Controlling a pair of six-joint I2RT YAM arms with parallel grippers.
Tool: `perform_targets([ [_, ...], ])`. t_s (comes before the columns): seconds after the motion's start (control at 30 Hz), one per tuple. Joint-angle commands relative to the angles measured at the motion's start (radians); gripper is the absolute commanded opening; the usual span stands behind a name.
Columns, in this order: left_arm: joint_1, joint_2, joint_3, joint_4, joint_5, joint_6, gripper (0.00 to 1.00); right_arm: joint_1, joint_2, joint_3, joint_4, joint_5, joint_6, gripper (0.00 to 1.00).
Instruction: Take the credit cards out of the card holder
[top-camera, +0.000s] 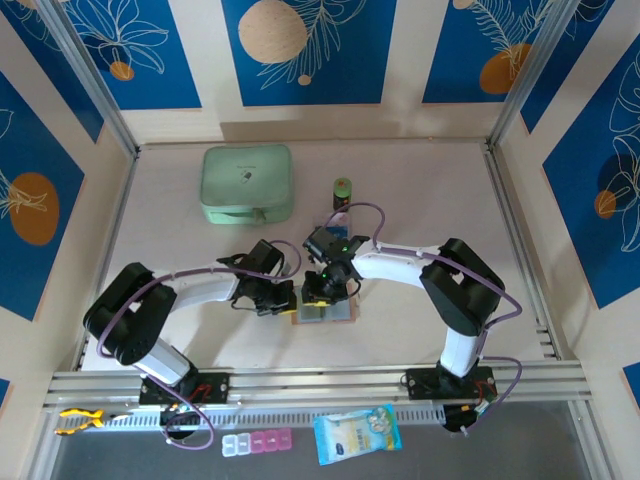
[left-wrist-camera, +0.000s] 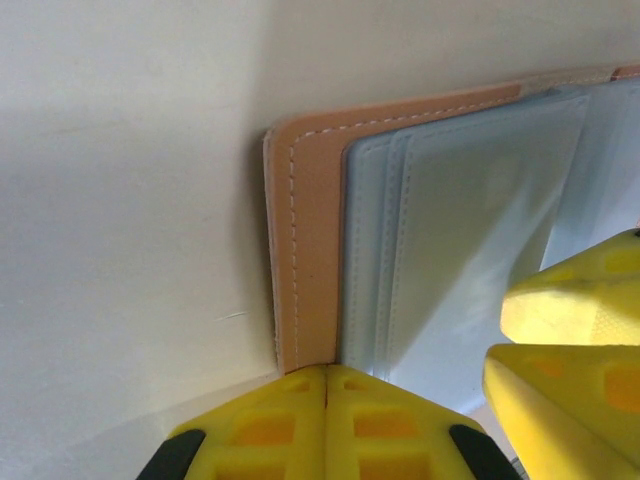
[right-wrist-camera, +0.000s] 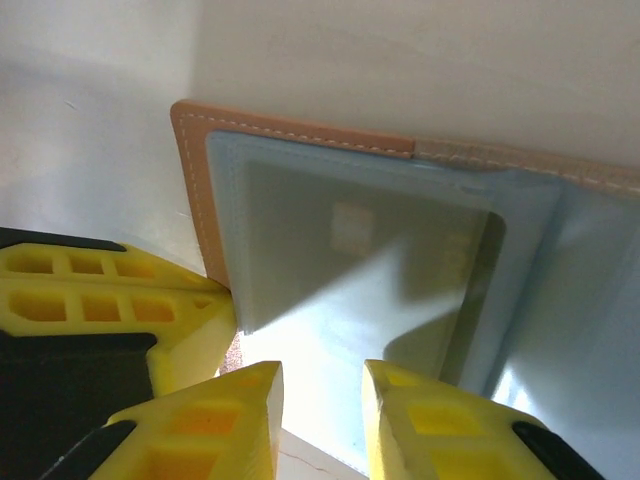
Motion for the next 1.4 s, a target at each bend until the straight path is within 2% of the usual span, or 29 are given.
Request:
perform_targets([
  [0.0,0.008,0.02,-0.015,-0.025,-0.016,0.021,0.0,0.007,0.011,-0.009,-0.031,0.023,0.015,0.27],
  [0.77,0.007,0.011,-0.008,-0.059,-0.037,0.03,0.0,-0.036,-0.026,-0.077,-0.033,0.026,-0.01,0.22],
  [1.03,0.01,-0.053,0.022,-0.089,-0.057,0.018,0.0,-0.058,-0.044,-0.128,0.057,-0.033,-0.009,0.2],
  [1.3,-0.009,-0.089,0.092,-0.108,-0.03,-0.002,0.1,-0.082,-0.055,-0.194,0.15,-0.091,0.002,0.19],
  [1.37,-0.017,-0.084,0.089,-0.071,-0.008,-0.027,0.13,-0.089,-0.057,-0.205,0.163,-0.098,0.005,0.18],
])
